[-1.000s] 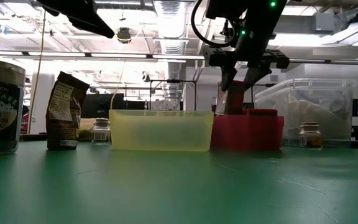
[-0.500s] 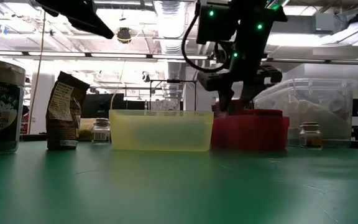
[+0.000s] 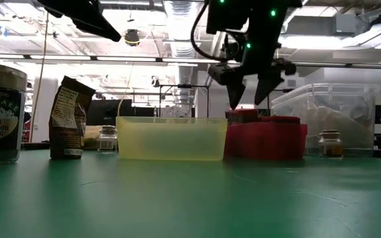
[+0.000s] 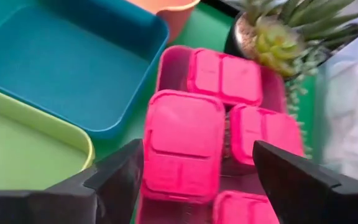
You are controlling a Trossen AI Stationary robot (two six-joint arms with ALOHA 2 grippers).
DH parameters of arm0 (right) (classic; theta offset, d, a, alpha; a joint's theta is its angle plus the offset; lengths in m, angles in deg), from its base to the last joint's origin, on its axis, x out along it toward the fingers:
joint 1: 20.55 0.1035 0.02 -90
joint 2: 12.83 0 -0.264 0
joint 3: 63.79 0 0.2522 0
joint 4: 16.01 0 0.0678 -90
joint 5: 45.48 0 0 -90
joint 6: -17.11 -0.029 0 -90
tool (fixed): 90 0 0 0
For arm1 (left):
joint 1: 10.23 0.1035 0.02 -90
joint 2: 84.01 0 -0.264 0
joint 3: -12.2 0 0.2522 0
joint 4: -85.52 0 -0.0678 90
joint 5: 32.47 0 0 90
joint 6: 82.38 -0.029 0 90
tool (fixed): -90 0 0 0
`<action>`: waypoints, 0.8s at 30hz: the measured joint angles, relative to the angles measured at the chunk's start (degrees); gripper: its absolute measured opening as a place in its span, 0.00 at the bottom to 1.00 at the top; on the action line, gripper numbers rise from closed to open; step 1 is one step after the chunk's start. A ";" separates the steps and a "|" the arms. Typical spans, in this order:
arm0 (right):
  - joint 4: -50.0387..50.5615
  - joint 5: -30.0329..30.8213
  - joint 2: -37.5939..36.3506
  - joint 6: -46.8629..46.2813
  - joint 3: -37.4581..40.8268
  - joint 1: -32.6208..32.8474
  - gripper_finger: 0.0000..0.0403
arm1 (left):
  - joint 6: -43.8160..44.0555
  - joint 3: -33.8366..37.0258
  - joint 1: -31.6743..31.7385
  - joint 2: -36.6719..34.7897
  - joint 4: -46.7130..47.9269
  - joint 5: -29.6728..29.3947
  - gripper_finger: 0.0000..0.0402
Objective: Sort spices by type
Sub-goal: Put the red seasoning can into the red bin
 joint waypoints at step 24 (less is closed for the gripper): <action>-5.91 -6.87 -0.66 12.47 4.32 -7.90 0.75 | 0.29 0.00 0.01 0.00 0.87 -0.02 0.69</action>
